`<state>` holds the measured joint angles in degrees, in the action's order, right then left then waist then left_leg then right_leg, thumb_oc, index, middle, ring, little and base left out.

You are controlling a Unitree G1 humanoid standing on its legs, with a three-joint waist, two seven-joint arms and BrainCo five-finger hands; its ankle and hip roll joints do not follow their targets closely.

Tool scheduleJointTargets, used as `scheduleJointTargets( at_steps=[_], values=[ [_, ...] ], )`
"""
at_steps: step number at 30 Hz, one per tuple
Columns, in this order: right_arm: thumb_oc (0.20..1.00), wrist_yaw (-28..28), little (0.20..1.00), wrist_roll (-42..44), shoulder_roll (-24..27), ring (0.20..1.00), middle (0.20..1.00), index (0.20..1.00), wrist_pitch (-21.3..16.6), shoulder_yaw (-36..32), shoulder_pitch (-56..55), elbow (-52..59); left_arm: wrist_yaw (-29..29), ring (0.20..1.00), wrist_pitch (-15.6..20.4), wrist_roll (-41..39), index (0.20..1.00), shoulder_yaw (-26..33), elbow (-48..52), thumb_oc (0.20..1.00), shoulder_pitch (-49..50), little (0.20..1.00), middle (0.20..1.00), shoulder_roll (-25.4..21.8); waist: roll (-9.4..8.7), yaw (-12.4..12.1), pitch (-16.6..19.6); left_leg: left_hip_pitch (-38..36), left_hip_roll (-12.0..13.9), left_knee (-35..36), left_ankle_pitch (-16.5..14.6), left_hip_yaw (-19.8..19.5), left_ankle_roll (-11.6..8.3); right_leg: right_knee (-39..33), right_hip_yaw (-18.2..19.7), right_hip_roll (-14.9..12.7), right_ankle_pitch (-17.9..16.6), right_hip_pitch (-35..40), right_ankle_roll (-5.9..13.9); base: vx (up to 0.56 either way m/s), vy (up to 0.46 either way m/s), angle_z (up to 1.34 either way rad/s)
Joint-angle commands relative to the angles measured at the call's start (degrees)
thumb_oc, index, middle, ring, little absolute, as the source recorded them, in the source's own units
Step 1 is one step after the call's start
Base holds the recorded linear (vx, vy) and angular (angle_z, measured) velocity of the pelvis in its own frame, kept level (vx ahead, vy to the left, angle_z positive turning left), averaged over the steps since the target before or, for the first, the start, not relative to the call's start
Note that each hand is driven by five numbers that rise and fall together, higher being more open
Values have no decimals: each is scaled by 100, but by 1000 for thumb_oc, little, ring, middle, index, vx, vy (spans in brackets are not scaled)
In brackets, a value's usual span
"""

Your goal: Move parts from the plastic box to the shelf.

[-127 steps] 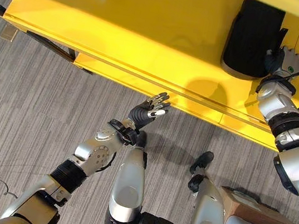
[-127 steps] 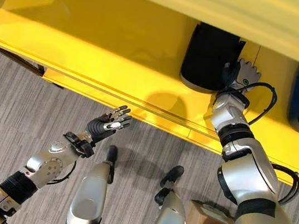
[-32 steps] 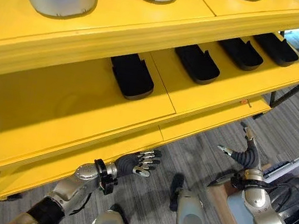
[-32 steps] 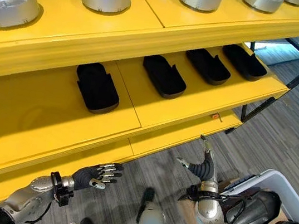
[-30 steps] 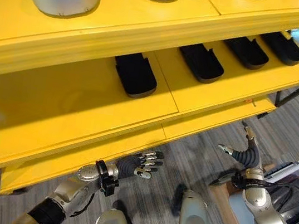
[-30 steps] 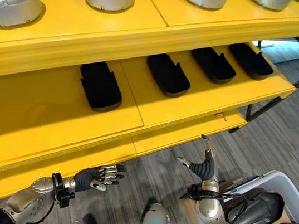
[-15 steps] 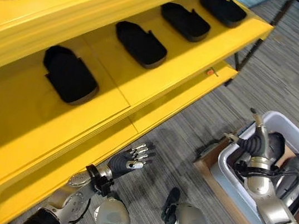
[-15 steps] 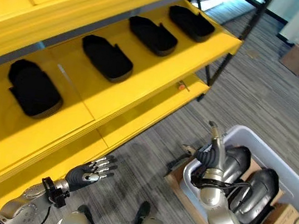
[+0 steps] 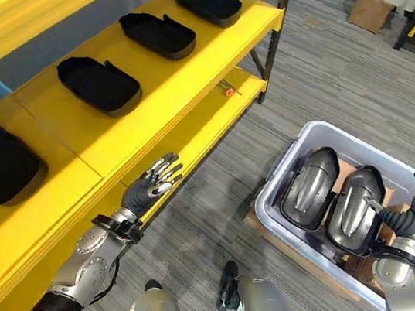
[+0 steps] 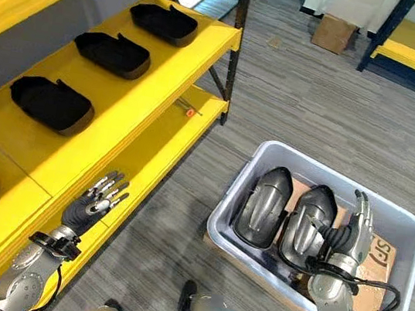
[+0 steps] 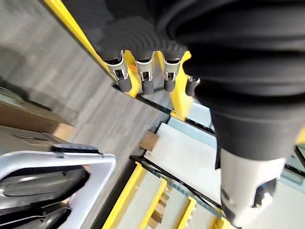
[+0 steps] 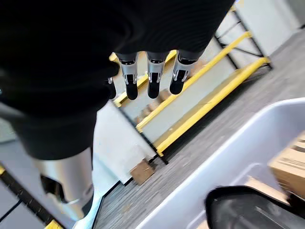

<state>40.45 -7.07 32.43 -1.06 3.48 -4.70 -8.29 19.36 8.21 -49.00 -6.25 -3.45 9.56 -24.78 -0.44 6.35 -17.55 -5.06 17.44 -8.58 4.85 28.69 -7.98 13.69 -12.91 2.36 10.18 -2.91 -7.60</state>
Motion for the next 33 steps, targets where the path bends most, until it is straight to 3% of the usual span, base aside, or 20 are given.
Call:
scheduleJointTargets(
  at_steps=[1,2,3,4,7,12,14,15,18,20,23,27,29,33],
  values=[
    [1000,-197,1000,-26,25,1000,1000,1000,-506,-161,-132,187,-180,1000,286,509,1000,146,165,1000,103,1000,1000,70,-22,-263,263,441,-746,-343,-672,-646,371,-692,-139,-968,-796,236,1162,226,11,-177],
    [1000,-234,1000,7,-25,1000,1000,1000,-479,-175,-251,268,-149,1000,322,647,1000,137,177,1000,110,1000,1000,-1,2,-212,300,375,-1004,-168,-840,-603,493,-739,-79,-965,-865,248,1236,285,87,-155],
    [1000,-261,1000,161,-127,1000,1000,1000,-434,-146,-353,321,5,1000,215,453,1000,143,239,1000,102,1000,1000,-96,129,-186,318,288,-1313,359,-685,-719,591,-669,7,-871,-882,194,1357,271,158,-113],
    [1000,-302,1000,195,-228,1000,1000,1000,-503,-85,-393,342,139,1000,169,449,1000,178,279,1000,131,1000,1000,-105,188,-293,296,405,-1489,589,-525,-1260,631,-564,264,-743,-830,180,1368,256,178,-2],
    [1000,-588,1000,296,-267,1000,1000,1000,-347,9,-281,494,200,1000,108,557,1000,230,317,1000,249,1000,1000,-169,190,-409,456,270,-1635,801,-591,-1537,756,-687,386,-611,-745,288,1329,215,217,-61],
    [1000,-1008,1000,448,-239,1000,1000,1000,-260,118,-85,391,363,1000,180,812,1000,126,188,1000,299,1000,1000,-256,-3,-499,645,102,-1739,821,-795,-1280,863,-743,286,-532,-666,435,1321,146,209,-52],
    [1000,-1188,1000,397,-275,1000,1000,1000,-58,264,195,406,319,1000,285,952,1000,54,46,1000,301,1000,1000,-262,-55,-688,566,57,-1643,764,-836,-896,945,-59,-321,-951,-811,226,1501,23,82,-55],
    [1000,-1133,1000,442,-293,1000,1000,1000,4,363,346,360,366,1000,267,916,1000,29,0,1000,269,1000,1000,-312,-102,-756,491,44,-1608,674,-886,-819,1010,169,-403,-1225,-951,73,1630,-17,-60,-94],
    [1000,-1008,1000,553,-355,1000,1000,1000,63,428,426,328,397,1000,169,920,1000,-51,-2,1000,179,1000,1000,-418,-193,-781,393,86,-1504,454,-967,-849,1029,-51,-268,-1601,-1313,53,1777,-3,-174,-49],
    [1000,-960,1000,593,-459,1000,1000,1000,72,502,483,269,363,1000,195,1014,1000,-172,-32,1000,88,1000,1000,-465,-274,-840,374,116,-1370,343,-1031,-740,976,-433,-323,-2119,-1849,64,1935,-15,-297,9],
    [1000,-1039,1000,567,-551,1000,1000,1000,51,541,536,154,296,1000,338,1113,1000,-296,-62,1000,39,1000,1000,-543,-356,-903,318,59,-1173,222,-1173,-616,889,-802,-447,-2596,-2365,64,2132,27,-327,-17],
    [1000,-1138,1000,596,-508,1000,1000,1000,88,523,500,214,313,1000,332,1339,1000,-441,-57,1000,17,1000,1000,-622,-359,-935,313,96,-854,122,-1116,-659,725,-1148,-498,-2577,-2284,319,2165,90,-436,-11],
    [1000,-937,1000,-60,-359,1000,1000,1000,18,514,500,359,394,1000,181,1599,1000,-473,175,1000,61,1000,1000,-663,-282,-891,417,-25,-580,321,-830,-553,539,-1236,-642,-2349,-1855,587,2117,212,-622,24],
    [1000,-1284,1000,-26,-168,1000,1000,1000,-191,637,607,422,397,1000,190,1349,1000,-464,376,1000,127,1000,1000,-625,-144,-864,525,-96,-326,446,-617,-681,335,-972,-697,-1979,-1243,670,1866,184,-393,-7]
  ],
)
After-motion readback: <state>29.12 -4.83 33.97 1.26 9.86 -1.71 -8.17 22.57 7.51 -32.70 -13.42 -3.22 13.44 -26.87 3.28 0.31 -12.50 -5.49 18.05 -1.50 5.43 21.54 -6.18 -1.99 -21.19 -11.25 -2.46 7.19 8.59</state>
